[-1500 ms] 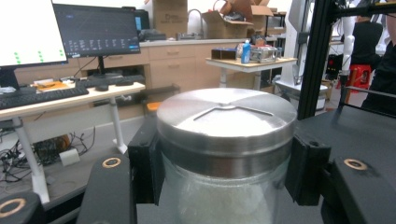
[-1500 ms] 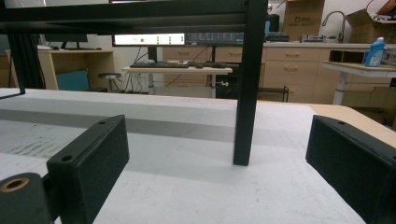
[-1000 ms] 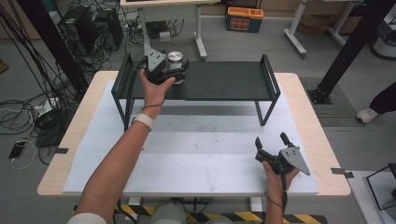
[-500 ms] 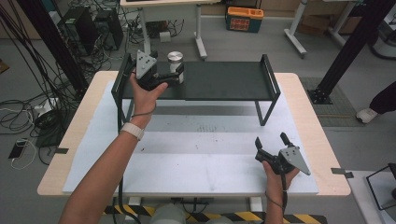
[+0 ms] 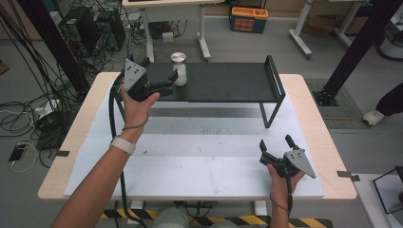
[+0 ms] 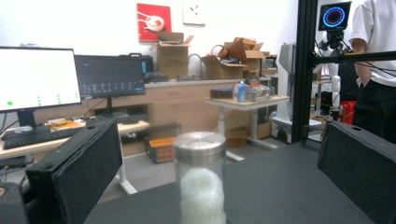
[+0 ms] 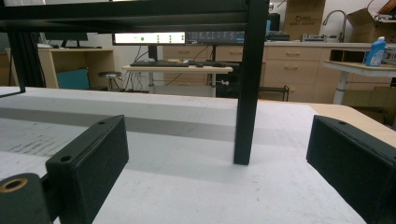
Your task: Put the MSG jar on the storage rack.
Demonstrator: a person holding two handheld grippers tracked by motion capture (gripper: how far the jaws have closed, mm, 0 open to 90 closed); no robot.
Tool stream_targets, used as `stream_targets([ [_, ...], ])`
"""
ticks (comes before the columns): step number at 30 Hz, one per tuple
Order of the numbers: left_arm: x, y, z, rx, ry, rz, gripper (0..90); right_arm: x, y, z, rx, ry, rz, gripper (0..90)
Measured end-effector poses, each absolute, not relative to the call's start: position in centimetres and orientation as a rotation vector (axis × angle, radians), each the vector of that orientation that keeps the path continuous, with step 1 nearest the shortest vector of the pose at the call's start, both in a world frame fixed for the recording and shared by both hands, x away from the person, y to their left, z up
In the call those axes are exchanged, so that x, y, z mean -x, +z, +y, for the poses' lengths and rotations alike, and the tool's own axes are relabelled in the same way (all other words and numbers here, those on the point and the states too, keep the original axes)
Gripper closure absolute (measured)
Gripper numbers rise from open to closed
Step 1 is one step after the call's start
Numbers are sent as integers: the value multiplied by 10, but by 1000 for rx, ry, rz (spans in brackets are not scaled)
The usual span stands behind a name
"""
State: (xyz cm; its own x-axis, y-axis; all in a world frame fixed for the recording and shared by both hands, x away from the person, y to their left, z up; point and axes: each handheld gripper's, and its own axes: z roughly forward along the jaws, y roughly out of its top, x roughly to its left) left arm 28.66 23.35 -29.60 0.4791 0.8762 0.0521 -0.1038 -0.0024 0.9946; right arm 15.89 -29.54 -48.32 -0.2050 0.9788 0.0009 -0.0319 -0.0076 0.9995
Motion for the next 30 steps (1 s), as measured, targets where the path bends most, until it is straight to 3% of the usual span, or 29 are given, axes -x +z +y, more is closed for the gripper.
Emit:
stream_targets([
  [30,-199,-369,285,-1312,1024,830,3,-159,-482,-296,-1090,1376,1337,54],
])
